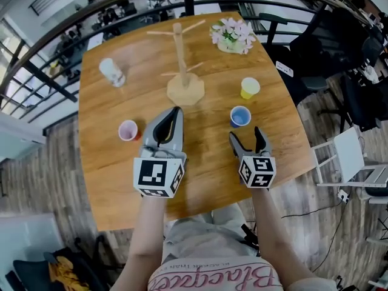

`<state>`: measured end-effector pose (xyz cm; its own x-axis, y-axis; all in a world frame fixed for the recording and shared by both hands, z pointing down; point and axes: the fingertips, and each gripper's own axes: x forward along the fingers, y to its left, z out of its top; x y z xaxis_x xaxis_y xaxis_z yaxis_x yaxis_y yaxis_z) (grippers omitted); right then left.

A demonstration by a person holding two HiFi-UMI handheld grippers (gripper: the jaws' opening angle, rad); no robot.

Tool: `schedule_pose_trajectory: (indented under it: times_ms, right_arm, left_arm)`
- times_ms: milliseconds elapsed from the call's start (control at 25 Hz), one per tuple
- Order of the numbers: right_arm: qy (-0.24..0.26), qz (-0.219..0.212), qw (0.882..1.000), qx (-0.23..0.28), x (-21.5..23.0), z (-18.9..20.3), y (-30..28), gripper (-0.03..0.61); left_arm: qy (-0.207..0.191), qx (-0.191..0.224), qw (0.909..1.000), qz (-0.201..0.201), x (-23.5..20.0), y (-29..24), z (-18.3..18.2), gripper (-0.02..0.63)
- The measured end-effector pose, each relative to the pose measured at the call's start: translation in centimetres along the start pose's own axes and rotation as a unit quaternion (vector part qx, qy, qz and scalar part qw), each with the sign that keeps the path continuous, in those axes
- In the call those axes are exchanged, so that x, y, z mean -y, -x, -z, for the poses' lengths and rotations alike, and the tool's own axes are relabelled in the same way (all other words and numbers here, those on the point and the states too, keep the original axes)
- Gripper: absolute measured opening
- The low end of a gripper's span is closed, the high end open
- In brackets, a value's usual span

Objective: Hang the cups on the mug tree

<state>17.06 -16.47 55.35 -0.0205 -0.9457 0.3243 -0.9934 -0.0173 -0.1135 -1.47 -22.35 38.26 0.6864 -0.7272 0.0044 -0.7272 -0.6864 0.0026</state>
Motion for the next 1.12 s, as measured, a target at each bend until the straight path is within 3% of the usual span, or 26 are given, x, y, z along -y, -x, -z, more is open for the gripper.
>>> schedule_pose_trajectory:
  times_ms: [520,720,1120]
  right_arm:
    - [-0.004,0.017,0.997,-0.079,1.7,2.9,-5.8,0.360]
    - [0.013,0.016,0.997,-0.080,2.1,2.6,-7.4,0.297]
    - [0.033,-0.014,0.999,-0.032,1.5,-2.5,-6.9,0.291]
  left_arm:
    - [-0.003,-0.028,0.9995,-0.012,-0.4,-0.7,2.0,0.014]
    - [0.004,-0.035,0.9992,-0.021,-0.9,-1.0,2.4,0.014]
    - [0.006,-0.022,0.9987,-0.046,-1.0,-0.6,0.8,0.014]
